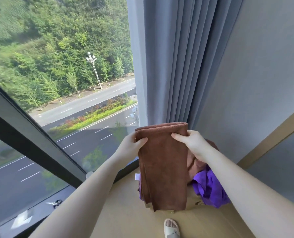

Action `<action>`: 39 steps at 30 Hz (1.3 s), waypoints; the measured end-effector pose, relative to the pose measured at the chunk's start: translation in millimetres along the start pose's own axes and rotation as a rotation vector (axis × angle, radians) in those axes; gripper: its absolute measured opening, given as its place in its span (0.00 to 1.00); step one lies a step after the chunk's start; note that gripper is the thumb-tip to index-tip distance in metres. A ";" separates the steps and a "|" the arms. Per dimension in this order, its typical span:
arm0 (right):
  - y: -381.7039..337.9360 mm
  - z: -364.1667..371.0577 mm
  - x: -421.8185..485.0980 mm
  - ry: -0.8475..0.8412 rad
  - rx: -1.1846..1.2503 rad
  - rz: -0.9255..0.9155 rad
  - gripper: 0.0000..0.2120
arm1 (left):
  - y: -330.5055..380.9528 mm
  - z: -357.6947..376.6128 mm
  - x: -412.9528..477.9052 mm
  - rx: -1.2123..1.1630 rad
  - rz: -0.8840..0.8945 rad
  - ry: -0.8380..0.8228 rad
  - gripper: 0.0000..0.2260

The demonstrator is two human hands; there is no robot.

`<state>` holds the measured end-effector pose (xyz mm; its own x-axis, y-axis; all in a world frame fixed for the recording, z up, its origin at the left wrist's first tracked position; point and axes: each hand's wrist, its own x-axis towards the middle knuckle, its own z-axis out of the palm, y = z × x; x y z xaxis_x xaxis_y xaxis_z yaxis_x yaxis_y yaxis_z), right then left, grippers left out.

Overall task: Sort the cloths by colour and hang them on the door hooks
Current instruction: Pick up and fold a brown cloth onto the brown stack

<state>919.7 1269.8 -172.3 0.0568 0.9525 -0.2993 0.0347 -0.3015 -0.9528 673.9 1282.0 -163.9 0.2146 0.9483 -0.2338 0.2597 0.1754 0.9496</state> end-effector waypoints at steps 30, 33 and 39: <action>146.8 6.5 230.8 0.178 -0.254 0.495 0.14 | -148.4 39.9 226.9 0.111 -0.523 0.190 0.05; 149.7 6.5 234.1 0.208 -0.274 0.479 0.17 | -152.7 38.8 235.4 0.107 -0.526 0.171 0.06; 150.5 14.3 230.9 0.266 -0.373 0.384 0.22 | -164.8 44.3 241.0 0.287 -0.479 0.201 0.12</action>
<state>923.7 1445.0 -385.5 0.3809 0.7429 -0.5504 0.3073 -0.6632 -0.6824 724.5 1469.9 -386.0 -0.1643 0.8178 -0.5516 0.5343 0.5438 0.6471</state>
